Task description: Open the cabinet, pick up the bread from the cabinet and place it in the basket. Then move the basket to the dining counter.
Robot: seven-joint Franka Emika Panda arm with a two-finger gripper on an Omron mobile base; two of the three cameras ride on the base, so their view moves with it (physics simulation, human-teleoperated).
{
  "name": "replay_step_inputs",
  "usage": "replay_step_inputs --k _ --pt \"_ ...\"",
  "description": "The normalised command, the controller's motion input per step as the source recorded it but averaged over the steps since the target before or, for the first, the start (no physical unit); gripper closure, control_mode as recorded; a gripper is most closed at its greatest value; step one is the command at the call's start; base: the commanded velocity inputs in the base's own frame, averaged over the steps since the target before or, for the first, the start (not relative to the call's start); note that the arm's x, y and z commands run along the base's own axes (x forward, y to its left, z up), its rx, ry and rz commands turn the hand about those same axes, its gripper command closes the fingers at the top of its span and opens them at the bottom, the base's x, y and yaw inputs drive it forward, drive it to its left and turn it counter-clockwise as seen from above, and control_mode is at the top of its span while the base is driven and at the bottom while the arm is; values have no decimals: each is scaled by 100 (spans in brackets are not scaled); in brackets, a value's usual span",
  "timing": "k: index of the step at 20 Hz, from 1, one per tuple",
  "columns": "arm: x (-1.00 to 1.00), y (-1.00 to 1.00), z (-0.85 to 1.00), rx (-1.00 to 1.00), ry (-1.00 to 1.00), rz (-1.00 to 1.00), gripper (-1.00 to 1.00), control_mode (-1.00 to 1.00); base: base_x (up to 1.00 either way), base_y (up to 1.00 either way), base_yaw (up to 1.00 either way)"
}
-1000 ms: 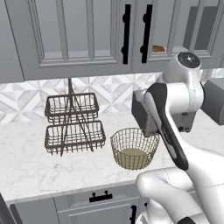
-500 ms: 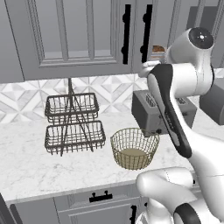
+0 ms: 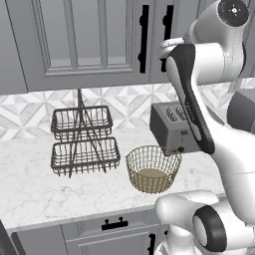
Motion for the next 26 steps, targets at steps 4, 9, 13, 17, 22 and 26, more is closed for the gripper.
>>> replay_step_inputs --k 4,9,13,17,22,26 --pt "46 0 3 0 -4 0 -100 -100 0 0 0" --pt "55 0 0 0 0 0 -100 -100 0 0 0" --pt "59 0 -2 0 -3 0 -100 -100 0 0 0" --pt "68 0 -3 0 -3 0 -100 -100 0 0 0" --pt "62 1 -3 0 0 0 -100 -100 0 0 0" --pt "70 14 -34 -1 -6 -2 -100 -100 0 0 0"
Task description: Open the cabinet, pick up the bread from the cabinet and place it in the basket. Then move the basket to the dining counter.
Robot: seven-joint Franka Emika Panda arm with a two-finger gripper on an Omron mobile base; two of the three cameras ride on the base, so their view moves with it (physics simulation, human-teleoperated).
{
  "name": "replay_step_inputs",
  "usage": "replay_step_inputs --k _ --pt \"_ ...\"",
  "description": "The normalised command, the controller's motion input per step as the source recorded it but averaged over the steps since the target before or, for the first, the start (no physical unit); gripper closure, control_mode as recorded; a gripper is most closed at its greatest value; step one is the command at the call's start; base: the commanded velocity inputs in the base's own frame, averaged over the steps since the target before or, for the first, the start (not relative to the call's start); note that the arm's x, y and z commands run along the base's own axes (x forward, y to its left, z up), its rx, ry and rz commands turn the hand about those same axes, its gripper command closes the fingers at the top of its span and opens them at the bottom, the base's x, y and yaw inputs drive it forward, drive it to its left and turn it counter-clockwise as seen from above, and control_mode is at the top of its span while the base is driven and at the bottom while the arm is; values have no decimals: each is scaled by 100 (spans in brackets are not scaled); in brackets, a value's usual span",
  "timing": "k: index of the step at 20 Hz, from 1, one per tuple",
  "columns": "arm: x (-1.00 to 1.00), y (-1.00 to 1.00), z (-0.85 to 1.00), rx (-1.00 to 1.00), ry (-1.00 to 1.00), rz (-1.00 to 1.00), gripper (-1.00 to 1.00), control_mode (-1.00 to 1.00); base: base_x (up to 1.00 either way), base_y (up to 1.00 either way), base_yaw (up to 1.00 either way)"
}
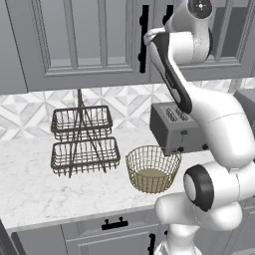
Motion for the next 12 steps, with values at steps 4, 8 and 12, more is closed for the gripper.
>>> replay_step_inputs --k 4,8,12 --pt "78 3 -95 -1 -30 -4 100 -100 0 0 0" --pt "77 -30 -75 -1 -11 -9 100 -100 0 0 0" --pt "32 -96 -33 10 11 -5 100 -100 0 0 0"
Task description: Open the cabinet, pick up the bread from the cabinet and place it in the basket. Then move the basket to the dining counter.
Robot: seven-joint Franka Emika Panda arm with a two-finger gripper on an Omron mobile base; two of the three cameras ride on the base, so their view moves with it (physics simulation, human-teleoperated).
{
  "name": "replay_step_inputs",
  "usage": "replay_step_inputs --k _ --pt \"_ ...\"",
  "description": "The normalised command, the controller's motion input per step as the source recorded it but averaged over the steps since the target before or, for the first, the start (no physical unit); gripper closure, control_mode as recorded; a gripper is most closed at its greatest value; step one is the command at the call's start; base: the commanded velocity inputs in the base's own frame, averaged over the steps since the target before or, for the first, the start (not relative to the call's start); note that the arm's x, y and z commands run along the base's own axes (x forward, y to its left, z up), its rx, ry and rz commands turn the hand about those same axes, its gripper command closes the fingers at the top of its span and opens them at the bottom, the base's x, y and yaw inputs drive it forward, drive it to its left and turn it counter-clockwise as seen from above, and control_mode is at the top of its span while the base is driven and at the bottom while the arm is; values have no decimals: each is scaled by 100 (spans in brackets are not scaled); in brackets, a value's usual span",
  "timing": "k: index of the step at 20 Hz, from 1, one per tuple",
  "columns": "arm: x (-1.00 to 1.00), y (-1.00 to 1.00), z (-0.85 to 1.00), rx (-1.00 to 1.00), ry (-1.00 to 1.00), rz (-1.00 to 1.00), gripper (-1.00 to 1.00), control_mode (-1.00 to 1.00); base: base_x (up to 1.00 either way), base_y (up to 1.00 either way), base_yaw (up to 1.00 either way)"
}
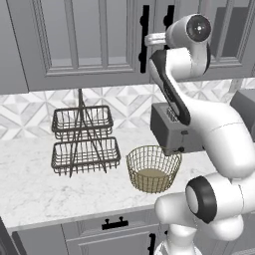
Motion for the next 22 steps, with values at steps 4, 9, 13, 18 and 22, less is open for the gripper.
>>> replay_step_inputs --k 4,9,13,18,22 --pt "-31 -100 -4 23 8 0 100 -100 0 0 0" --pt "-93 -100 0 27 -3 4 100 -100 0 0 0" --pt "-100 -100 0 21 -14 6 100 -100 0 0 0" --pt "-100 -100 6 16 -14 3 100 -100 0 0 0" --pt "-100 -100 4 12 -1 0 100 -100 0 0 0"
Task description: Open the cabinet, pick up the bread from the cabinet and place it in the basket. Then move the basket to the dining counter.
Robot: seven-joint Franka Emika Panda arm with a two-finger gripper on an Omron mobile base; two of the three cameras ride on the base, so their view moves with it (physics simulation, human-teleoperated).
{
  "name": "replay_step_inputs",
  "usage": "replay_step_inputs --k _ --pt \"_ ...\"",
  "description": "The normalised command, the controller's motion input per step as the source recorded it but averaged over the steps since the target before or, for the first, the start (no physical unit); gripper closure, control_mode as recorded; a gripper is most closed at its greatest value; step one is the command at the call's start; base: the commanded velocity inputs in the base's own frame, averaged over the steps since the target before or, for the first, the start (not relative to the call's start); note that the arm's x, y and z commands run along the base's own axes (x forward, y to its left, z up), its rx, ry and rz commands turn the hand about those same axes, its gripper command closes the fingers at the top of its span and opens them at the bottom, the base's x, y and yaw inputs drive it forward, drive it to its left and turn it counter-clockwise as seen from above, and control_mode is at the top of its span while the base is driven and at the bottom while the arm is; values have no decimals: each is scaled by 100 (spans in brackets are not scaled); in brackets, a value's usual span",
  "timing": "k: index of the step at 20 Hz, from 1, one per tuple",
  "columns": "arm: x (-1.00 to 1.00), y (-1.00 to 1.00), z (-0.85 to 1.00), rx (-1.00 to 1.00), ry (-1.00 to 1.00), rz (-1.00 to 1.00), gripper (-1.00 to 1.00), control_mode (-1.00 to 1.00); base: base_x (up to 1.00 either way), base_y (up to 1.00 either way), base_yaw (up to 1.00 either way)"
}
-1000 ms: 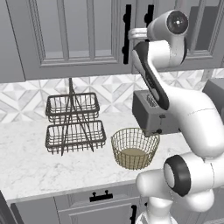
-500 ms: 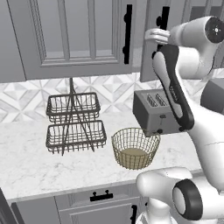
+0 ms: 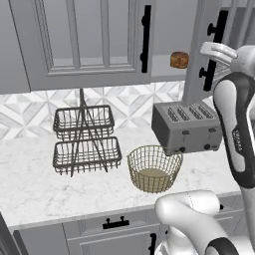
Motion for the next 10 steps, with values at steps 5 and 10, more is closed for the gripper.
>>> replay_step_inputs --k 5,10 --pt "-100 -100 0 10 -1 0 100 -100 0 0 0" --pt "-100 -100 0 7 -3 0 100 -100 0 0 0"
